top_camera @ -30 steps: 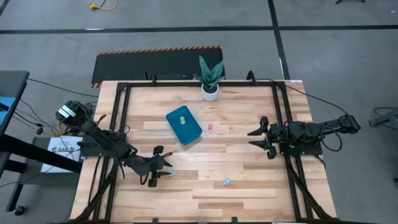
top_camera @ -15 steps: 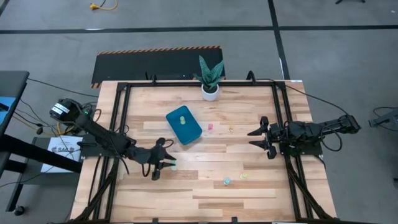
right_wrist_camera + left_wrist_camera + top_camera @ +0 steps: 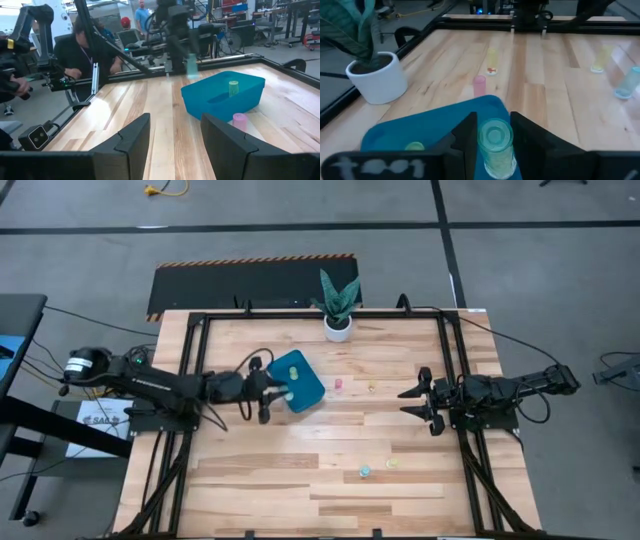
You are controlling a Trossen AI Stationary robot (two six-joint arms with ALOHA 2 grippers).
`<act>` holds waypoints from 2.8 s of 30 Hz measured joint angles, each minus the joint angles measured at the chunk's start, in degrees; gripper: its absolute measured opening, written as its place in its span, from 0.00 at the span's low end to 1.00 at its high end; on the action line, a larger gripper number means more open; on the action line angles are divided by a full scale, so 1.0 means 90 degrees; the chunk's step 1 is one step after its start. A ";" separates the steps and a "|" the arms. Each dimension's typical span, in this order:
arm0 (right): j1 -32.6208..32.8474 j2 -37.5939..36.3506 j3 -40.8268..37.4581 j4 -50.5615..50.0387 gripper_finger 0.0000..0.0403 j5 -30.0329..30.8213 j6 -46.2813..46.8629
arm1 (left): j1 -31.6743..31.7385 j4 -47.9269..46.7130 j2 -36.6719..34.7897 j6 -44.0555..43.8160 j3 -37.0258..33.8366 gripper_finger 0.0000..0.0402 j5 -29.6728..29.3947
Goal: Pick and place pill bottles into a basket
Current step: Put the left blue medicine bottle into the blue bin, then put the top yellow medicine bottle into the blue bin
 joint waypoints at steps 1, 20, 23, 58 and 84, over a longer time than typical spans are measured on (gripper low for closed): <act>0.0002 0.0000 0.0000 0.0000 0.42 0.0000 0.0000 | 0.0149 0.0000 0.0000 0.0007 0.0000 0.22 0.0140; 0.0002 0.0000 0.0000 0.0000 0.42 0.0000 0.0000 | 0.0460 0.0130 0.2148 0.0551 0.0898 0.22 0.0622; 0.0002 0.0000 0.0000 0.0000 0.42 0.0000 0.0000 | 0.0448 0.0192 0.2278 0.0494 0.0913 0.22 0.0568; 0.0002 0.0000 0.0000 0.0000 0.42 0.0000 0.0000 | -0.0233 -0.0296 -0.0626 0.0996 0.0723 0.35 0.0553; 0.0000 0.0000 0.0002 0.0000 0.42 0.0000 0.0000 | -0.0283 -0.1641 -0.7010 0.0637 -0.2251 0.35 0.2988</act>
